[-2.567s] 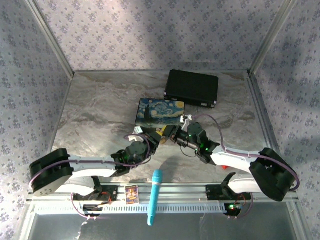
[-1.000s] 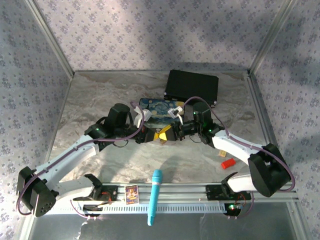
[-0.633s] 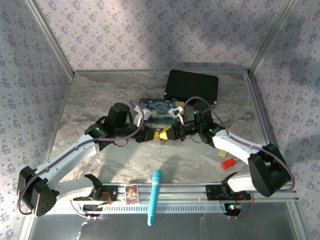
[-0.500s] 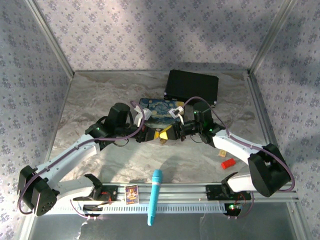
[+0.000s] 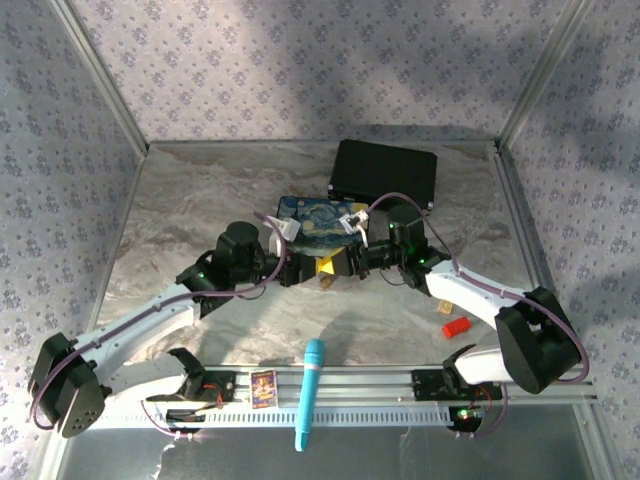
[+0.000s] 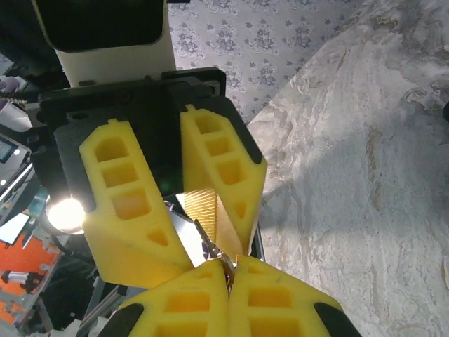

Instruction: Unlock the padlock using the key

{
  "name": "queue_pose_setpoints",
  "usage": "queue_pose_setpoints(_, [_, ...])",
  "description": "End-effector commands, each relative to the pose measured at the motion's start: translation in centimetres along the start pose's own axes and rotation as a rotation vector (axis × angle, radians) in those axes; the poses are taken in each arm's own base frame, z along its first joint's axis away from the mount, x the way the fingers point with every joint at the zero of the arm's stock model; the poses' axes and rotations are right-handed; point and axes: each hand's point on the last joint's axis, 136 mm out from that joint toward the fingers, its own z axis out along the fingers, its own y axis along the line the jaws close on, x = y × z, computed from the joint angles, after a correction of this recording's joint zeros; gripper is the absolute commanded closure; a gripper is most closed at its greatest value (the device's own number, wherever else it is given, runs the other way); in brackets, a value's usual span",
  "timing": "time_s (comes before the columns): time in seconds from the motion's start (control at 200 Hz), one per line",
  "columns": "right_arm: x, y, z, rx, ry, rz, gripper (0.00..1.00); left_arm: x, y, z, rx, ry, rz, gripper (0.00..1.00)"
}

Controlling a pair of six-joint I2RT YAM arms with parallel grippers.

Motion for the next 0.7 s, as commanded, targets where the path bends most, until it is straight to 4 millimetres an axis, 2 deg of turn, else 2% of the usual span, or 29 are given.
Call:
queue_pose_setpoints(0.0, [-0.7, 0.1, 0.3, 0.005, -0.023, -0.017, 1.00, -1.9, -2.8, -0.5, 0.070, -0.106, 0.049, 0.84])
queue_pose_setpoints(0.075, [-0.6, 0.1, 0.5, 0.000, -0.024, -0.016, 1.00, -1.7, -2.5, -0.5, 0.066, -0.102, 0.032, 1.00])
queue_pose_setpoints(0.15, [-0.7, 0.2, 0.5, 0.002, -0.028, -0.016, 0.98, -1.4, -2.2, -0.4, 0.054, -0.090, 0.020, 1.00])
queue_pose_setpoints(0.19, [-0.8, 0.2, 0.5, 0.007, -0.030, -0.015, 0.91, -1.4, -2.1, -0.5, 0.052, -0.094, 0.016, 1.00])
queue_pose_setpoints(0.255, [-0.8, 0.2, 0.2, 0.010, -0.037, -0.016, 0.75, -1.4, -2.0, -0.7, 0.048, -0.098, 0.008, 1.00])
queue_pose_setpoints(0.335, [-1.1, 0.0, -0.6, 0.022, -0.063, -0.022, 0.66, -1.5, -2.2, -1.0, 0.051, -0.094, 0.006, 1.00])
queue_pose_setpoints(0.545, [-1.6, 1.2, -0.6, -0.013, -0.069, -0.027, 0.64, -1.4, -2.5, -1.1, 0.071, -0.085, 0.004, 1.00])
queue_pose_setpoints(0.695, [-2.1, 0.6, -1.6, 0.011, -0.098, -0.020, 0.64, -1.7, -2.5, -1.4, 0.065, -0.099, -0.004, 1.00])
